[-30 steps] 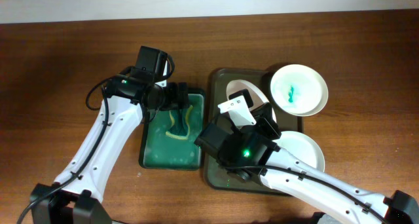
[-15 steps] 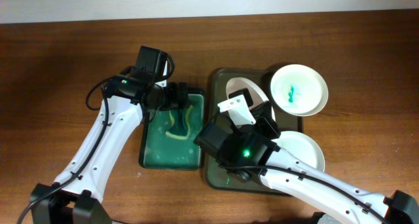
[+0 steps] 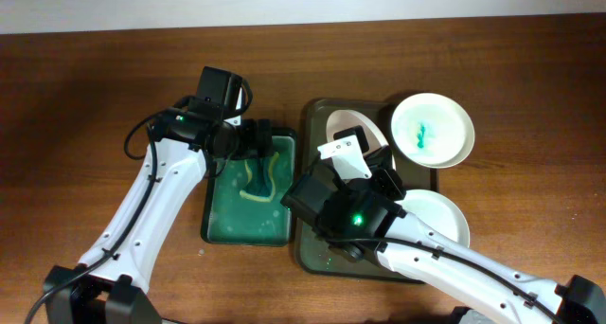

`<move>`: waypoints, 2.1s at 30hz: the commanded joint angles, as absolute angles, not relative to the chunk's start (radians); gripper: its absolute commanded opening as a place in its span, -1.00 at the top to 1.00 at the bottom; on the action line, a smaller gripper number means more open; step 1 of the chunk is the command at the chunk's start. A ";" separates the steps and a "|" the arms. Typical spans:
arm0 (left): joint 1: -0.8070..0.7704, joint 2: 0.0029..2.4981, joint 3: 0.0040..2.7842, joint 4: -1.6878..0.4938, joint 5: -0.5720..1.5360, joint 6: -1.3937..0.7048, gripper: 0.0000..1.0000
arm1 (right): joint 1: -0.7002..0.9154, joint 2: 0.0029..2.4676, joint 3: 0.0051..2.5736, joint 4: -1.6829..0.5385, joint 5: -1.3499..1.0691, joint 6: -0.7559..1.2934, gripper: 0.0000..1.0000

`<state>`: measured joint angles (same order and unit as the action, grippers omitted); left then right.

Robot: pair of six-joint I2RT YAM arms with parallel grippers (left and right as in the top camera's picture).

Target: Clean dirty plates on tray and stack at the side

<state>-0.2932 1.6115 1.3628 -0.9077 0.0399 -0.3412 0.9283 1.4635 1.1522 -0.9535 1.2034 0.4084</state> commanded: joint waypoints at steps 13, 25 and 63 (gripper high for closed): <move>-0.292 1.608 1.360 -0.906 0.026 -0.341 -0.99 | 0.917 1.453 1.171 -0.889 1.315 0.086 0.92; -0.292 1.608 1.360 -0.906 0.026 -0.341 -0.99 | 0.866 1.453 1.171 -0.870 1.162 0.189 0.92; -0.292 1.608 1.360 -0.906 0.026 -0.341 -0.99 | -0.831 1.743 1.238 -0.941 -0.058 0.357 0.71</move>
